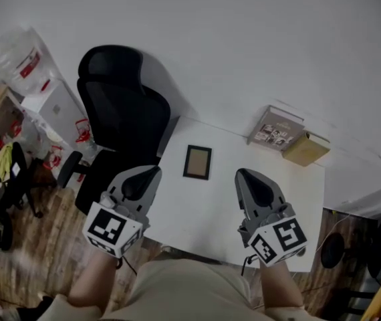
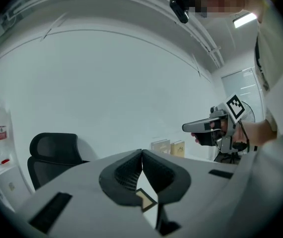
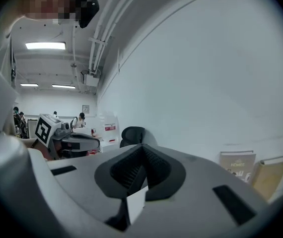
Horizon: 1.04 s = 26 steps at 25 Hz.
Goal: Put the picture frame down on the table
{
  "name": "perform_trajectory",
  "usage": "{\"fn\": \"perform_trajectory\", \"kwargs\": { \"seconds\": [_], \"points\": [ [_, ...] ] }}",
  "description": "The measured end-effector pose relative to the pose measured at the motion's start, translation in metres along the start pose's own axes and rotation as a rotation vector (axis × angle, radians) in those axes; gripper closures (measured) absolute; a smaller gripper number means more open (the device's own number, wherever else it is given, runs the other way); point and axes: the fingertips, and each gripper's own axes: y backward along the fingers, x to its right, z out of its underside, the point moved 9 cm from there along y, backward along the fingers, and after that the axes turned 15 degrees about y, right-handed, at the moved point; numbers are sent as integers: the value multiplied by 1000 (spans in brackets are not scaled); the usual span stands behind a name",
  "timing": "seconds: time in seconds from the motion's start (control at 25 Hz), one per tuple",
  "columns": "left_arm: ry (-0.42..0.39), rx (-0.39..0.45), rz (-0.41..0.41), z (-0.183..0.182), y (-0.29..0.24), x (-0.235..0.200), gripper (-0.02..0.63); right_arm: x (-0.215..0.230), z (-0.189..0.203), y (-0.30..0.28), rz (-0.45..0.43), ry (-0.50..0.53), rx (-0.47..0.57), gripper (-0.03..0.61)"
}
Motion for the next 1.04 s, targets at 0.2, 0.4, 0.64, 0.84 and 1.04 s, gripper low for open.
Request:
{"fn": "perform_trajectory", "kwargs": {
  "seconds": [0.2, 0.4, 0.64, 0.84, 1.04],
  "points": [
    [2, -7, -33, 12, 19, 14, 592, -18, -2, 21, -5, 38, 19, 555],
    [18, -57, -63, 32, 28, 15, 592, -33, 6, 28, -55, -13, 6, 555],
    [34, -79, -72, 35, 26, 20, 592, -30, 11, 28, -77, -6, -14, 555],
    [78, -67, -43, 28, 26, 25, 592, -26, 10, 27, -67, 34, -17, 555],
    [59, -70, -55, 23, 26, 23, 592, -23, 10, 24, -78, 36, -22, 555]
  ]
}}
